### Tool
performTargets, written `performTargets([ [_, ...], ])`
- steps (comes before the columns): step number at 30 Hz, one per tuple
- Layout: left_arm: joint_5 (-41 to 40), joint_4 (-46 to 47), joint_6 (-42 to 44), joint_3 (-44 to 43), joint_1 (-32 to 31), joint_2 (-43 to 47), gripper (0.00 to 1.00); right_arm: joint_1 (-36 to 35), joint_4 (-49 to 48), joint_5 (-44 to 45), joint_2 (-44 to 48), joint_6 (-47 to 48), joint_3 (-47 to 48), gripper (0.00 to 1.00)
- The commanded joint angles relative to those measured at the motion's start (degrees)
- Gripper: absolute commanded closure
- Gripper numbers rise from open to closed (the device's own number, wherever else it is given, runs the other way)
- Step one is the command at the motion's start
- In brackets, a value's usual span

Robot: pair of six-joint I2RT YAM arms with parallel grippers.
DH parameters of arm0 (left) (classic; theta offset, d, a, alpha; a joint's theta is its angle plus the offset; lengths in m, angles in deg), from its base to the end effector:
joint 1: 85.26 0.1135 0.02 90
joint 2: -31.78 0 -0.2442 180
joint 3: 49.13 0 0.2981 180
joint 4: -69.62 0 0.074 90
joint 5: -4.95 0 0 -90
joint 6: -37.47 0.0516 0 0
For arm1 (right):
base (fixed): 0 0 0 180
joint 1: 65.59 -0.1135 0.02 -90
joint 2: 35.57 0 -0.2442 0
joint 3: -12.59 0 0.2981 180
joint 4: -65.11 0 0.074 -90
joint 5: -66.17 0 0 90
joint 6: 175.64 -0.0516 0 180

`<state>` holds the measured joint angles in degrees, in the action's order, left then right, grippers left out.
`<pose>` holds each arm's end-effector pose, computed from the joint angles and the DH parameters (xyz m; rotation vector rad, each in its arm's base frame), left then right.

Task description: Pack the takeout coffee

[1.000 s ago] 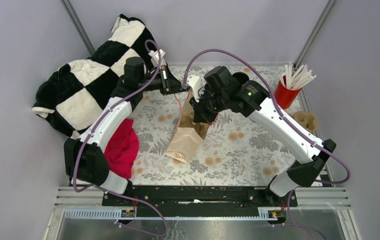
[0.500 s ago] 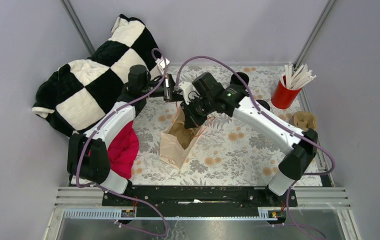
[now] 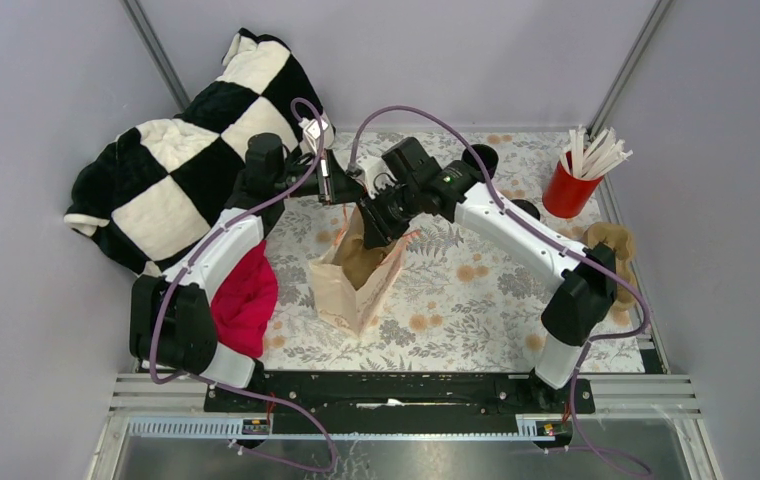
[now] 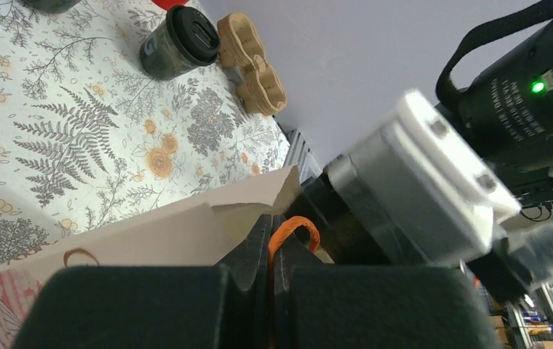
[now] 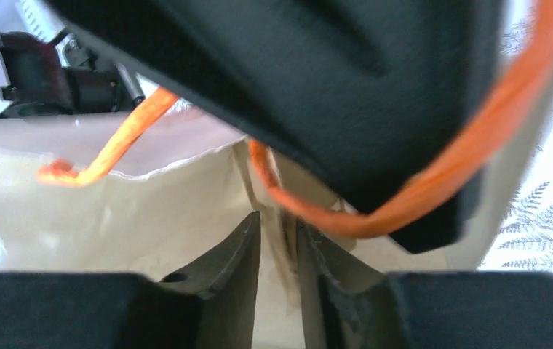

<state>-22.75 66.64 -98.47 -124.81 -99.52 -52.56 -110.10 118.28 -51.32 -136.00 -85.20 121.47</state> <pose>0.3634 -0.1395 0.2919 0.3599 1.9636 -1.6684 0.3001 0.3284 0.3132 -1.1547 2.1445 0.9285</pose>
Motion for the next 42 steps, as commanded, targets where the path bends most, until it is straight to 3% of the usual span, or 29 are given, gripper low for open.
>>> performTargets([
  [1, -0.44, 0.19, 2.98, 0.31, 0.63, 2.03, 1.0, -0.13, 6.75, 11.12, -2.36, 1.85, 9.89, 0.54],
  [4, -2.33, -4.6, 6.47, -0.43, 0.79, 2.6, 1.0, -1.96, 14.77, 23.0, -2.77, -0.81, 18.12, 0.24],
  [7, -3.52, -6.29, 7.56, -0.45, 0.82, 3.48, 1.0, -2.5, 21.76, 26.66, -3.43, -5.22, 27.16, 0.13],
  [15, -5.15, -7.64, 6.09, 0.84, 0.81, 5.07, 1.0, -2.45, 24.61, 35.32, 1.39, -11.15, 30.48, 0.04],
  [20, -10.54, -8.18, 1.62, 2.05, 0.75, 6.75, 1.0, -2.45, 21.03, 43.2, 8.1, -13.69, 24.06, 0.0],
  [26, -16.74, -9.85, -5.97, 3.48, 0.73, 7.06, 1.0, -2.51, 16.34, 44.05, 13.26, -17.95, 19.62, 0.0],
  [31, -19.61, -16.9, -1.37, -0.15, 0.78, 8.86, 0.78, -2.48, 12.83, 43.82, 14.47, -18.2, 15.14, 0.0],
  [34, -21.39, -23.96, 3.31, -2.23, 0.73, 10.33, 0.67, -2.43, 4.72, 38.31, 16.87, -20.22, 5.55, 0.0],
  [36, -21.94, -26.96, 5.61, -2.54, 0.77, 11.29, 0.53, -2.49, -1.43, 33.76, 18.97, -18.1, -2.31, 0.0],
  [38, -22.45, -29.96, 7.35, -2.69, 0.61, 12.27, 0.46, -2.51, -6.28, 33.04, 19.97, -15.09, -7.38, 0.0],
  [42, -27.56, -36.3, 10.61, -2.21, 0.31, 13.32, 0.39, -2.47, -10.92, 29.46, 19.14, -13.84, -11.96, 0.0],
])
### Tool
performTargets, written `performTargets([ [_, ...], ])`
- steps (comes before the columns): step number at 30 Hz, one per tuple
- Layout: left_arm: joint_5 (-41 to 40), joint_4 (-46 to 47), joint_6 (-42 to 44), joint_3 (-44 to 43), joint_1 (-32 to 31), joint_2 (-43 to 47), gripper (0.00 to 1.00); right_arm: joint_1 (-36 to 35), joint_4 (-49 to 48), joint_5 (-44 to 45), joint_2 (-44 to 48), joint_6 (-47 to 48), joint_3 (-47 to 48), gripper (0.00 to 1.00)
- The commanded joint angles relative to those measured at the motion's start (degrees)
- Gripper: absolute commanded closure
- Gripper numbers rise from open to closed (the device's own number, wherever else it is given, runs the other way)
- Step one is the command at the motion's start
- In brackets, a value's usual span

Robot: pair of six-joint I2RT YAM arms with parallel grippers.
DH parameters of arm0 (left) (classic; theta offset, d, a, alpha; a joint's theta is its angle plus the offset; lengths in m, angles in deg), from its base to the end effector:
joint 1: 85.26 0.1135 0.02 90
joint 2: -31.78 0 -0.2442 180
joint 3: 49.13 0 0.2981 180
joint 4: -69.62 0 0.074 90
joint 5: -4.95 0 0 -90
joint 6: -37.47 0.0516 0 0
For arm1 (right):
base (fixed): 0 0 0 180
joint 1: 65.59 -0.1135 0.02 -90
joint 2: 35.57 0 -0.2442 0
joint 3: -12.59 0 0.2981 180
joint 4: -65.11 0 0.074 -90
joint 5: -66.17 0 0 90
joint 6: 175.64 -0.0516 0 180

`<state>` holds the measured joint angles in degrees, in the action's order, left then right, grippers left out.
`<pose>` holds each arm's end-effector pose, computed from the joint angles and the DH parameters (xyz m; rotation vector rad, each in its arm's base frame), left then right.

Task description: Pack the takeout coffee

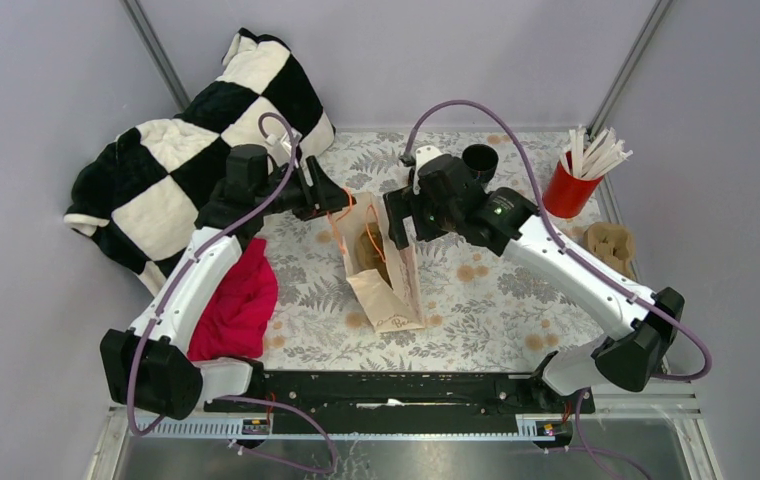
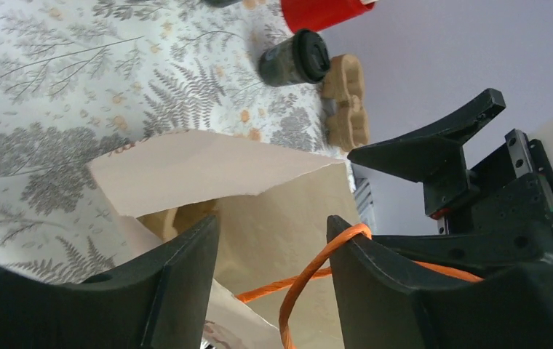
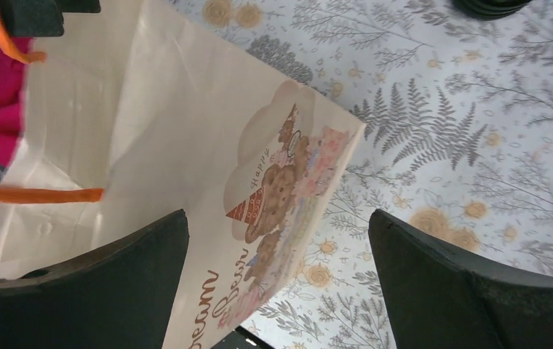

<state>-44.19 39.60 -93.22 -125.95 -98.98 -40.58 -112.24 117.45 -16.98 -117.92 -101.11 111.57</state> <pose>0.3273 -0.1147 0.3206 -0.0103 2.1516 -1.2975 0.2618 0.2683 0.3677 -0.5331 2.1653 0.4753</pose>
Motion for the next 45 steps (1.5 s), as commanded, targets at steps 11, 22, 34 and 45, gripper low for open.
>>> performTargets([
  [11, -3.6, -20.61, 4.93, -11.3, -5.62, -1.33, 0.5, -0.32, -3.21, -1.51, 7.82, -2.36, -1.42, 0.0],
  [22, -3.95, -21.07, 4.01, -14.13, -6.18, -3.26, 0.56, -0.37, 1.69, -0.62, 16.15, -2.39, -0.49, 0.0],
  [34, -1.4, -20.99, 1.66, -18.51, -7.3, -4.89, 0.78, -0.32, 10.06, 0.74, 16.6, -10.51, 5.66, 0.0],
  [45, -0.76, -21.05, 0.24, -19.76, -7.94, -5.81, 0.85, -0.36, 7.87, 5.56, 12.3, -12.66, 4.15, 0.13],
])
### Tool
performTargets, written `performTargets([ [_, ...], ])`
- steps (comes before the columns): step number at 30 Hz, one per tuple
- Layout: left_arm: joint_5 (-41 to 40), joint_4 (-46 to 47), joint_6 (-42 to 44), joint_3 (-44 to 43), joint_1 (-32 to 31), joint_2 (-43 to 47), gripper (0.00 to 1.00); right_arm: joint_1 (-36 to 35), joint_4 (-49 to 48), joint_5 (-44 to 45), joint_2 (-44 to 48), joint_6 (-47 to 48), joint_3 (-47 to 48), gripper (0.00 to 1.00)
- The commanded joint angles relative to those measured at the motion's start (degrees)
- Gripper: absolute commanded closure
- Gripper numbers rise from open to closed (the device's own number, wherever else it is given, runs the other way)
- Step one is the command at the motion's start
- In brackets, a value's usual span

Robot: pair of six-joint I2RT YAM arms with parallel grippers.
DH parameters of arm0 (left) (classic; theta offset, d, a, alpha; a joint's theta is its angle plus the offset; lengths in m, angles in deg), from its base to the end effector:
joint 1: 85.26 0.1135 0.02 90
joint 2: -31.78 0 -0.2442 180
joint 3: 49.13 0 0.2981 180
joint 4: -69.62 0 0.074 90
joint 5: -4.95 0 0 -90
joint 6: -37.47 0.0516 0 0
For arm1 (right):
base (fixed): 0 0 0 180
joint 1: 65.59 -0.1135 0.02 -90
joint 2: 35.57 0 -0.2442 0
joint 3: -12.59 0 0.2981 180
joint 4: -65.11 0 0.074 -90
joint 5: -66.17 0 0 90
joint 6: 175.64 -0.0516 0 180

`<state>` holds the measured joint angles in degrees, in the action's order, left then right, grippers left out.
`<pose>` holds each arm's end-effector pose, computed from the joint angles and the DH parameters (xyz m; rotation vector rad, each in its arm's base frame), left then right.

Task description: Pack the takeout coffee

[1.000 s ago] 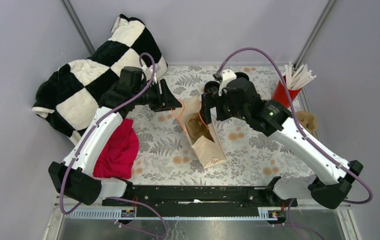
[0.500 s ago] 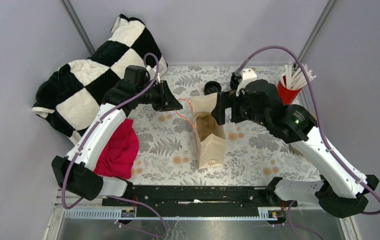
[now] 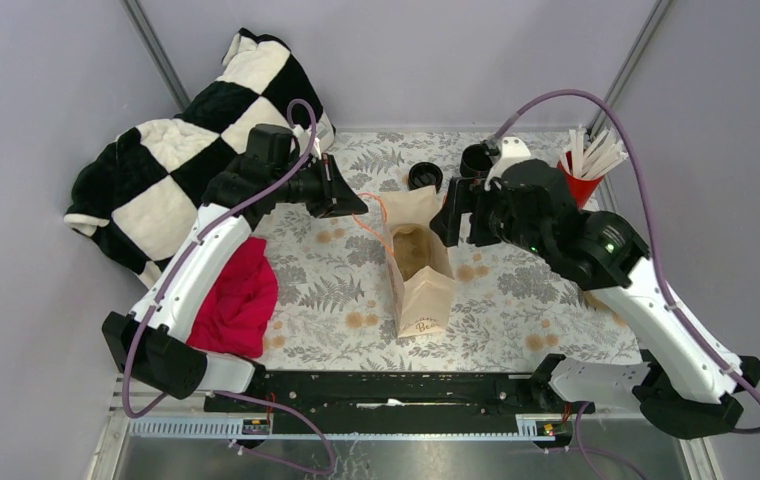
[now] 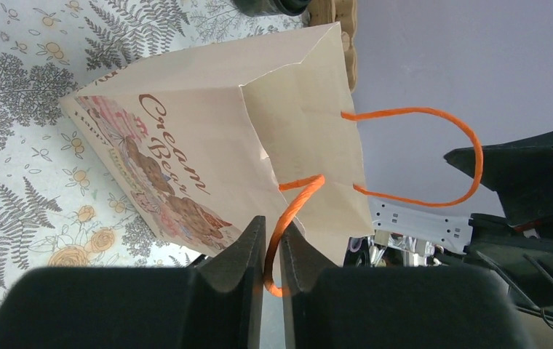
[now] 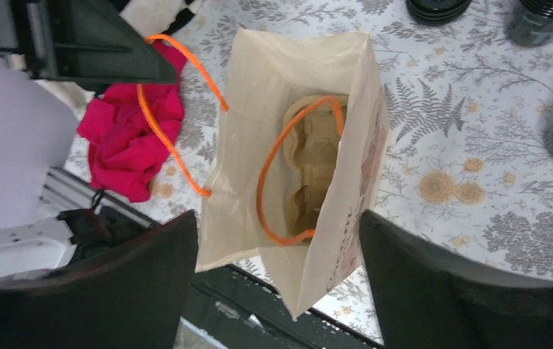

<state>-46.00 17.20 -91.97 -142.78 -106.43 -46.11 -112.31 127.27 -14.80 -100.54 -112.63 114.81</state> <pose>0.3120 -0.1557 0.3651 0.0399 2.3725 -1.3073 0.1892 0.1890 0.4626 -0.2507 2.0476 0.6585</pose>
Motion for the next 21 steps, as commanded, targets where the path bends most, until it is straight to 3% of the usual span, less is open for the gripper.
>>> performTargets([
  [1, 0.8, 1.38, -1.25, -3.09, -0.58, -0.25, 0.86, -0.3, -1.57, 5.81, -6.44, -1.47, 1.78, 0.24],
  [3, 0.44, 1.36, -1.91, -3.54, -0.63, -0.03, 0.88, -0.26, -2.02, 6.71, -7.84, -1.29, 3.05, 0.49],
  [5, 0.42, 1.38, -2.55, -4.61, -0.63, -0.07, 0.9, -0.24, -3.23, 3.2, -8.17, -0.54, 2.99, 0.65],
  [7, 0.45, 0.87, -2.9, -6.53, -0.63, -0.18, 0.91, -0.27, -2.8, 0.91, -8.55, 0.04, 4.18, 0.96],
  [8, -0.01, -0.86, -2.27, -9.99, -0.61, -0.89, 0.93, -0.29, -1.92, 0.54, -8.78, 0.4, 6.81, 1.0],
  [13, -3.51, -17.45, 3.53, -31.23, -0.53, -6.3, 0.97, -0.25, 2.18, -0.11, -10.11, 1.5, 19.96, 1.0],
  [21, -2.65, -22.44, -0.83, -40.76, -0.54, -7.69, 0.97, -0.27, 6.07, -1.37, -14.21, 1.71, 32.09, 1.0],
])
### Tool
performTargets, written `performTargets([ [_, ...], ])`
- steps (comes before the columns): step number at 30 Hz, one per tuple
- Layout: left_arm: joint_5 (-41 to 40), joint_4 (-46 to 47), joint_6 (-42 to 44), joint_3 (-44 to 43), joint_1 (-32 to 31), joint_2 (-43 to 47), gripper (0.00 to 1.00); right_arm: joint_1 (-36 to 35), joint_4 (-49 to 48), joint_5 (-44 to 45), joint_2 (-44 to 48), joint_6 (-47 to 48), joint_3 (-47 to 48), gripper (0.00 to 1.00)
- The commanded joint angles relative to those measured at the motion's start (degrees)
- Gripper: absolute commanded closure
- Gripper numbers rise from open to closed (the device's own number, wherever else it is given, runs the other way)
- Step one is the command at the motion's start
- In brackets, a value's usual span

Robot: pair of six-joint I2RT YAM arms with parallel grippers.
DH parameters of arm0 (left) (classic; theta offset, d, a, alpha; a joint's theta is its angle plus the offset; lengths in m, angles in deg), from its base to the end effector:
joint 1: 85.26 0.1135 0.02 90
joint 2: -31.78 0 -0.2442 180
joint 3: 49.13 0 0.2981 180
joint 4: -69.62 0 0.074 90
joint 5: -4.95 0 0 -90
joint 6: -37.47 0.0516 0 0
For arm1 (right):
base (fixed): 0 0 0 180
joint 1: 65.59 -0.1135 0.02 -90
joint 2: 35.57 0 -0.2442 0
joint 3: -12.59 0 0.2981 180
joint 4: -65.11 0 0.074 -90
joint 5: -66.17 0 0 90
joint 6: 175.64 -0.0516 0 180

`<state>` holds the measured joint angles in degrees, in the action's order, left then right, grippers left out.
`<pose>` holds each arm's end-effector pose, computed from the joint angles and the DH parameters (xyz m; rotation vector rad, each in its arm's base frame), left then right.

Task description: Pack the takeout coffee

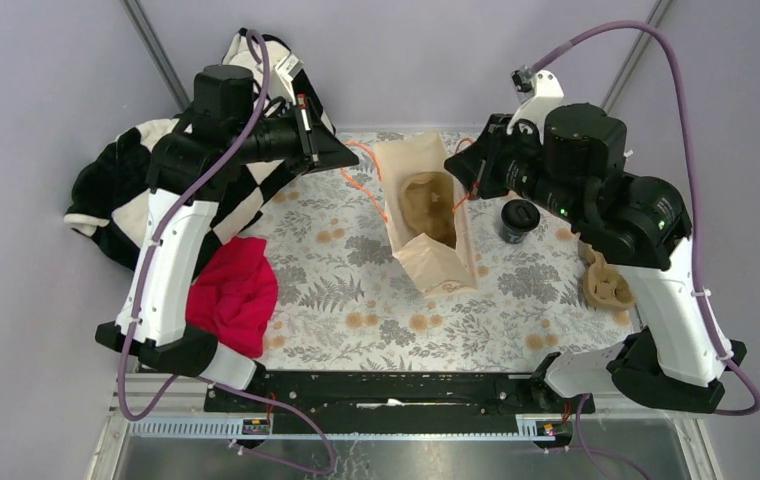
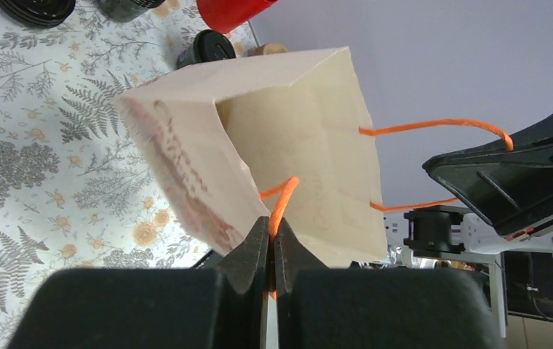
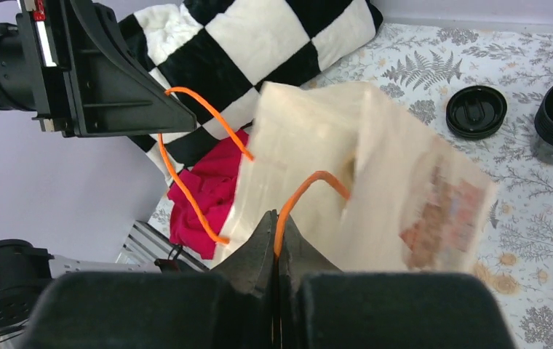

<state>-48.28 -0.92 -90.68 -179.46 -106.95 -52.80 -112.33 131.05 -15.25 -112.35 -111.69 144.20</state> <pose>0.2763 -0.1431 0.5218 0.1420 2.1533 -1.2815 0.1828 0.1830 0.5708 -0.2172 1.8178 0.7817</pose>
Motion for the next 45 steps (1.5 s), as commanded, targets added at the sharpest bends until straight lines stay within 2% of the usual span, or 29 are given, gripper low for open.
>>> performTargets([
  [1, -0.64, -5.21, -2.18, -6.08, -0.02, -1.53, 0.97, -0.27, 2.23, -0.72, -2.23, 0.55, 2.44, 1.0],
  [3, -0.87, -6.36, -2.23, -7.63, 0.07, -2.06, 0.96, -0.2, 2.01, -0.13, -1.36, -0.07, 0.11, 1.0],
  [5, -1.34, -6.26, -2.61, -4.3, 0.07, -1.6, 0.97, -0.22, 1.2, 0.36, 0.13, -1.23, -4.16, 1.0],
  [7, -2.11, -2.89, -3.56, 3.99, -0.01, 0.56, 0.99, -0.22, -1.25, 1.22, 2.8, -2.27, -11.42, 1.0],
  [10, -3.1, 6.32, -7.07, 20.95, 0.2, 4.71, 0.99, 0.49, -9.7, 3.99, 10.13, -3.09, -31.35, 1.0],
  [12, -3.04, 10.44, -7.52, 28.29, 0.17, 5.3, 1.0, 2.52, -13.98, 3.06, 11.7, -2.94, -38.15, 1.0],
  [13, -3.55, 11.08, -7.69, 30.28, 0.21, 5.08, 1.0, 3.48, -14.26, 1.57, 10.94, -2.1, -38.03, 1.0],
  [15, -2.88, 10.04, -7.2, 28.97, 0.21, 4.07, 1.0, 3.82, -9.76, -0.8, 6.68, -0.01, -30.78, 1.0],
  [19, 0.44, 9.74, -7.45, 14.15, -0.42, 3.37, 1.0, 3.77, -1.07, -5.09, -0.21, 1.18, -12.19, 1.0],
  [23, -0.52, 6.08, -7.01, 2.96, -0.36, 1.78, 1.0, 3.82, 2.31, -7.68, -2.08, 1.04, -4.41, 1.0],
  [26, -1.36, 5.41, -7.44, 5.74, -0.2, 2.73, 1.0, 3.81, 2.5, -7.79, -1.36, 1.15, -4.34, 1.0],
  [30, -3.0, 5.81, -7.96, 11.37, -0.18, 4.21, 1.0, 4.5, -1.49, -6.63, 1.6, -1.39, -11.89, 1.0],
  [35, -4.34, 6.39, -12.7, 27.35, 2.21, 7.06, 1.0, 7.23, -5.29, -7.36, 2.02, -3.13, -20.08, 1.0],
  [38, -5.15, 6.44, -12.5, 32.92, 4.52, 6.94, 1.0, 10.41, -7.57, -9.89, 0.63, -2.37, -25.02, 1.0],
  [41, -4.55, 6.52, -10.66, 31.59, 4.82, 4.54, 1.0, 10.89, -4.06, -9.9, -3.91, 1.89, -22.47, 1.0],
  [45, -0.78, 6.7, -9.94, 17.31, 3.32, 1.98, 1.0, 11.22, 3.85, -15.71, -8.5, 4.84, -6.74, 1.0],
])
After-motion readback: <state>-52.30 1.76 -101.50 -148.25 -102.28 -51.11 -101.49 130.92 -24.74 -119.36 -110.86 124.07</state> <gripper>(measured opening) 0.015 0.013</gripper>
